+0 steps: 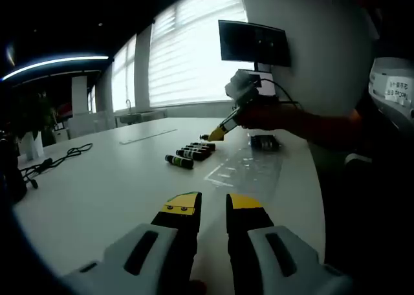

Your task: Grip medicine bottles put into box

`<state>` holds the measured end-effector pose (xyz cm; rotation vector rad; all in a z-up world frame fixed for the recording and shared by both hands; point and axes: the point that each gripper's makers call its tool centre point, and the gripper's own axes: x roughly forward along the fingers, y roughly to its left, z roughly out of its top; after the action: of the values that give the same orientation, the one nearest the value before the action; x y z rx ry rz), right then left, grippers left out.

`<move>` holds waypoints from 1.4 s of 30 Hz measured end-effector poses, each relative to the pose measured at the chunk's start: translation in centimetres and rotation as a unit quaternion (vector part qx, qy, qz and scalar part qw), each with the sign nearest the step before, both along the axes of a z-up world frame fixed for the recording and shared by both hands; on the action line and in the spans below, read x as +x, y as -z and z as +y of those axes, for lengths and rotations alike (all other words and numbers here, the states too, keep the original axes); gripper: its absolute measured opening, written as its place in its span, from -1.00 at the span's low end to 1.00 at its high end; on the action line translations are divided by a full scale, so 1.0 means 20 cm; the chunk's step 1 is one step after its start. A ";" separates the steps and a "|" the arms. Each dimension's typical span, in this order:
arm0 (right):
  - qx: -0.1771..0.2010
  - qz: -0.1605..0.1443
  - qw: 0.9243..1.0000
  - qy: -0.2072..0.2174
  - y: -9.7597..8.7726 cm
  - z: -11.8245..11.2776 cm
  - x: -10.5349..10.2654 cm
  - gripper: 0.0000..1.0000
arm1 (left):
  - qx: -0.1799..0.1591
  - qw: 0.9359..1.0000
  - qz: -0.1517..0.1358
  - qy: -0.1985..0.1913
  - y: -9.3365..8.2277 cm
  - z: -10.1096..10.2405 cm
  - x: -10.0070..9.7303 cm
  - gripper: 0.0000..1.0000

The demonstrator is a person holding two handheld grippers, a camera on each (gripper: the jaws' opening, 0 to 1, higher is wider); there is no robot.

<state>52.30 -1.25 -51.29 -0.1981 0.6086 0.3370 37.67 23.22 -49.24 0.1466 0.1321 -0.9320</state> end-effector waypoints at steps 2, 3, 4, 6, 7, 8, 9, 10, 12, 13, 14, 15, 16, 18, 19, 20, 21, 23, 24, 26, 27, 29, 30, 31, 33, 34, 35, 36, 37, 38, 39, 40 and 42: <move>0.001 -0.003 1.000 0.001 -0.01 0.00 -0.01 -0.88 | 0.000 1.000 0.000 0.000 0.00 0.00 0.00 -0.81; 0.000 -0.006 1.000 0.001 -0.02 0.00 -0.01 -0.88 | 0.000 1.000 0.000 0.000 0.00 0.00 0.00 -0.81; 0.001 -0.006 1.000 0.000 -0.02 0.00 -0.02 -0.88 | 0.000 1.000 0.000 0.000 0.00 0.00 0.00 -0.82; 0.003 -0.010 1.000 0.000 -0.04 0.00 -0.04 -0.87 | 0.001 1.000 -0.001 0.000 0.00 0.00 0.00 -0.81; 0.004 -0.010 1.000 -0.001 -0.04 0.00 -0.05 -0.87 | 0.000 1.000 0.000 0.000 0.00 0.00 0.00 -0.81; 0.006 -0.012 1.000 -0.002 -0.05 0.01 -0.05 -0.87 | 0.000 1.000 0.000 0.000 0.00 0.00 0.00 -0.81; 0.008 -0.015 1.000 -0.003 -0.06 0.01 -0.06 -0.87 | 0.000 1.000 0.000 0.000 0.00 0.00 0.00 -0.81; 0.011 -0.017 1.000 -0.003 -0.08 0.01 -0.08 -0.87 | 0.000 1.000 0.000 0.000 0.00 0.00 0.00 -0.81; 0.013 -0.023 1.000 -0.006 -0.10 0.01 -0.10 -0.87 | 0.000 1.000 0.000 0.000 0.00 -0.01 0.00 -0.81; 0.015 -0.026 1.000 -0.006 -0.11 0.01 -0.11 -0.87 | 0.001 1.000 0.000 0.000 0.00 0.00 0.00 -0.81; 0.017 -0.028 0.999 -0.006 -0.12 0.00 -0.12 -0.87 | 0.001 1.000 0.000 0.000 0.00 0.00 0.00 -0.81; 0.021 -0.029 0.999 -0.005 -0.13 0.00 -0.14 -0.87 | 0.001 1.000 0.000 0.000 0.00 -0.01 0.00 -0.81; 0.026 -0.029 0.999 -0.005 -0.13 0.00 -0.15 -0.87 | 0.001 1.000 0.000 0.000 0.00 -0.01 0.00 -0.81; 0.038 -0.035 0.999 -0.007 -0.15 0.01 -0.18 -0.87 | 0.001 1.000 0.000 0.000 0.00 -0.01 0.00 -0.82; 0.040 -0.036 0.999 -0.009 -0.17 0.01 -0.20 -0.87 | 0.001 1.000 0.000 0.000 0.00 -0.01 0.00 -0.81; 0.041 -0.039 0.998 -0.009 -0.18 0.01 -0.22 -0.87 | 0.001 1.000 0.000 0.000 0.00 -0.01 0.00 -0.82; 0.041 -0.045 0.998 -0.010 -0.19 0.01 -0.23 -0.87 | 0.001 1.000 -0.001 0.000 0.00 -0.01 0.00 -0.81; 0.042 -0.049 0.998 -0.011 -0.21 0.02 -0.26 -0.87 | 0.002 1.000 -0.001 0.000 0.00 -0.01 0.00 -0.81; 0.042 -0.055 0.998 -0.013 -0.23 0.02 -0.28 -0.87 | 0.002 1.000 -0.001 -0.001 0.00 -0.01 0.00 -0.81; 0.043 -0.058 0.997 -0.013 -0.25 0.02 -0.30 -0.87 | 0.002 1.000 0.000 -0.001 0.00 -0.01 0.00 -0.81; 0.043 -0.061 0.997 -0.014 -0.25 0.02 -0.31 -0.87 | 0.002 1.000 -0.001 -0.001 0.00 -0.01 0.00 -0.81; 0.044 -0.063 0.997 -0.014 -0.26 0.02 -0.33 -0.87 | 0.003 1.000 0.000 -0.001 0.00 -0.01 0.00 -0.81; 0.045 -0.064 0.997 -0.014 -0.27 0.02 -0.34 -0.87 | 0.003 1.000 -0.001 -0.001 0.00 -0.01 0.00 -0.81; 0.045 -0.064 0.997 -0.014 -0.27 0.02 -0.35 -0.87 | 0.002 1.000 -0.001 -0.001 0.00 -0.01 0.00 -0.81; 0.047 -0.064 0.997 -0.014 -0.27 0.03 -0.38 -0.88 | 0.002 1.000 0.000 -0.002 0.00 -0.01 0.00 -0.81; 0.047 -0.063 0.997 -0.014 -0.27 0.03 -0.40 -0.88 | 0.002 1.000 0.000 -0.001 0.00 -0.01 0.00 -0.81; 0.047 -0.063 0.997 -0.014 -0.27 0.03 -0.40 -0.88 | 0.002 1.000 -0.001 -0.001 0.00 0.00 0.00 -0.81; 0.050 -0.063 0.997 -0.013 -0.26 0.03 -0.42 -0.88 | 0.002 1.000 0.000 -0.001 0.00 0.00 0.00 -0.81; 0.052 -0.063 0.997 -0.013 -0.26 0.03 -0.43 -0.88 | 0.002 1.000 0.000 -0.002 0.00 0.00 0.00 -0.82; 0.052 -0.062 0.997 -0.012 -0.25 0.03 -0.45 -0.88 | 0.002 1.000 -0.001 -0.001 0.00 0.00 0.00 -0.82; 0.053 -0.061 0.997 -0.011 -0.25 0.02 -0.47 -0.88 | 0.002 1.000 0.000 -0.001 0.00 0.00 0.00 -0.82; 0.054 -0.060 0.997 -0.010 -0.24 0.02 -0.48 -0.88 | 0.002 1.000 0.000 -0.001 0.00 0.00 0.00 -0.82; 0.054 -0.056 0.997 -0.009 -0.23 0.02 -0.51 -0.88 | 0.003 1.000 -0.001 -0.001 0.00 0.00 0.00 -0.81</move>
<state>42.06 -0.90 -46.73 -0.1169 0.4775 0.3720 37.65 23.17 -49.27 0.1524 0.1340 -0.9297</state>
